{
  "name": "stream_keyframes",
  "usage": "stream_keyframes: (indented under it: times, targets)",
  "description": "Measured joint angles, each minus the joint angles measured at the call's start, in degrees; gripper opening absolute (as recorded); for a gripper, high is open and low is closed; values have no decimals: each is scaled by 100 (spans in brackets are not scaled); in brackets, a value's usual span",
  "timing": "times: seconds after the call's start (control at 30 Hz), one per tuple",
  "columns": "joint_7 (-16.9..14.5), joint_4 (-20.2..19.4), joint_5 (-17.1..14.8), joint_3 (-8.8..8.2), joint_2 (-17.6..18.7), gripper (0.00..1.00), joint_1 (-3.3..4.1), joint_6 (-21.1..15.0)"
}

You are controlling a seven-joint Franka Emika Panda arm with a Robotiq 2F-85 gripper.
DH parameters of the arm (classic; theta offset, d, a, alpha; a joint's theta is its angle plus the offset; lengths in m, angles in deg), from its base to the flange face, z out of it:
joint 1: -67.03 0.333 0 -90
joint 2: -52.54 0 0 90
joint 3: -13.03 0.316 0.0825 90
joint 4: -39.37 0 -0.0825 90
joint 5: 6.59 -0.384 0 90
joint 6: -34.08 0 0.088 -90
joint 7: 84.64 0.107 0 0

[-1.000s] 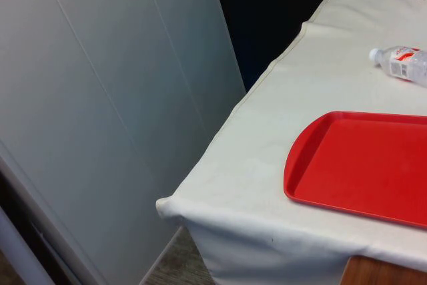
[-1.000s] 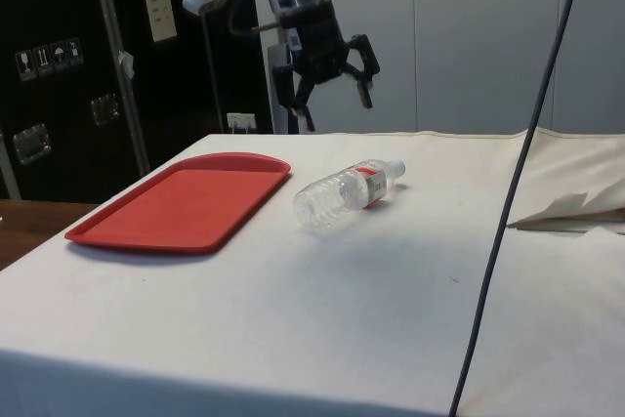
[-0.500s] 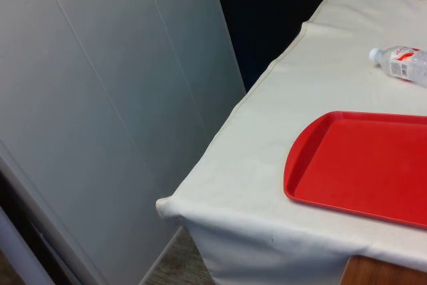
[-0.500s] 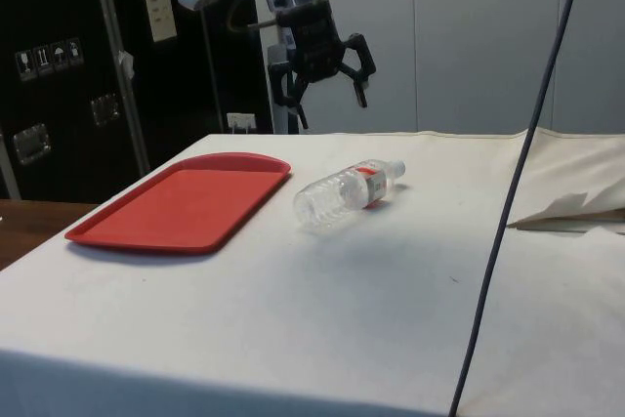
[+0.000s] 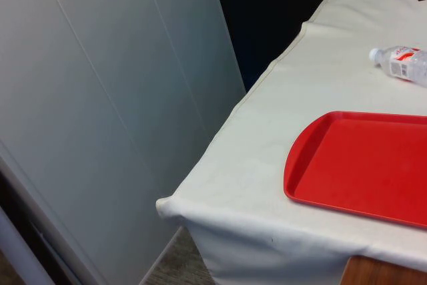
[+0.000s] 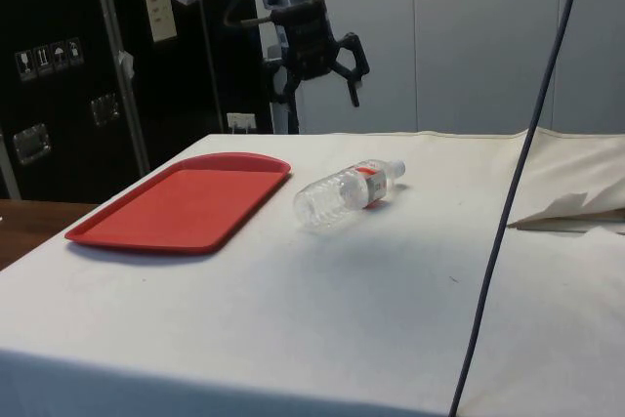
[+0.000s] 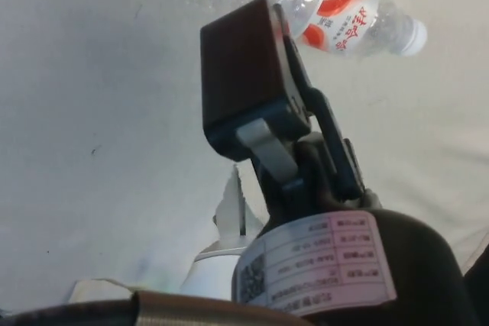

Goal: Place the bottle upright on the tray.

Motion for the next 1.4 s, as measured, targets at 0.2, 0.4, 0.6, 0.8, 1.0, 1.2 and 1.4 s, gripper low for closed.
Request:
stream_keyframes:
  times: [0.2,0.4,0.6,0.8,1.0,1.2,1.4]
  targets:
    - [229,0,103,11,0,100,0,-86]
    - [504,6,223,29,0,100,0,-178]
    - [779,17,350,46,0,100,0,-252]
    - [1031,34,435,63,0,100,0,-315]
    - [1301,46,539,74,-17,100,0,-367]
    - [1558,46,699,74,-23,100,0,-390]
    - [1776,46,842,74,-23,100,0,-401]
